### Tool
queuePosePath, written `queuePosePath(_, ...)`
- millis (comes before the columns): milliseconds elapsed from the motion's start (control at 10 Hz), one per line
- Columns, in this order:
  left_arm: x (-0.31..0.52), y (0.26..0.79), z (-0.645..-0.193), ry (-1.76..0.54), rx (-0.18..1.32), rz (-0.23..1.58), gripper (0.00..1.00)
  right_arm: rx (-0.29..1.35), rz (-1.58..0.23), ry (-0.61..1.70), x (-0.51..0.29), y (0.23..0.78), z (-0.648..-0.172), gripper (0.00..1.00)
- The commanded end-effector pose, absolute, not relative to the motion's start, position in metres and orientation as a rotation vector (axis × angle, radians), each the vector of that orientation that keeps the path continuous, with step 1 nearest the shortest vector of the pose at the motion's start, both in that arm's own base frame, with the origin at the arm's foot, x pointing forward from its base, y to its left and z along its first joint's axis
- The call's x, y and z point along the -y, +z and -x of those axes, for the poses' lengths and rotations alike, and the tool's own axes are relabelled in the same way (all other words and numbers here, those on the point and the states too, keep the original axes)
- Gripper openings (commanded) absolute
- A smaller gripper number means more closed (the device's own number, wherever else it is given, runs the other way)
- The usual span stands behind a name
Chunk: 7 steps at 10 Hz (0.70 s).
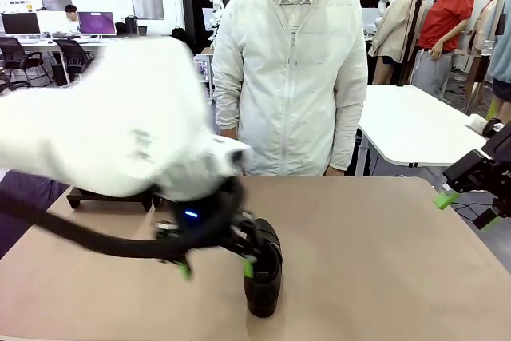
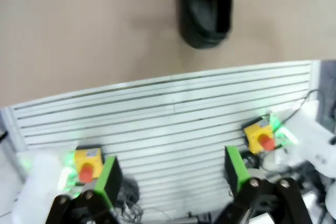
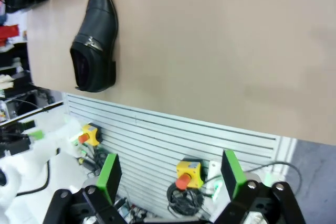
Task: Organize the shoes by placing them on the stand.
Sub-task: Place the Shoe from the middle of the table onto the Shoes Stand.
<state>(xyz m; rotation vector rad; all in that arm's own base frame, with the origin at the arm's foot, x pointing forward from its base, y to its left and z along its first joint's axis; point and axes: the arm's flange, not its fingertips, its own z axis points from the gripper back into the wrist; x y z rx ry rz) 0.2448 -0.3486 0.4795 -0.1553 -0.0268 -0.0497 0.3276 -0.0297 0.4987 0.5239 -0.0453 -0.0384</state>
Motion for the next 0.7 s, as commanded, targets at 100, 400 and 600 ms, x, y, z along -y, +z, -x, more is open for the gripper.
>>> queuePosePath(100,0.394,0.465,-0.302,-0.043,0.039,0.024,1.0,0.047,-0.551,-0.017,0.032,0.501,-0.328,1.0)
queuePosePath(400,0.384,0.462,-0.256,-0.092,0.022,0.102,1.0,0.047,-0.551,-0.017,0.032,0.501,-0.328,1.0)
queuePosePath(600,0.402,0.432,-0.297,-0.059,0.062,0.035,1.0,0.047,-0.551,-0.017,0.032,0.501,-0.328,1.0)
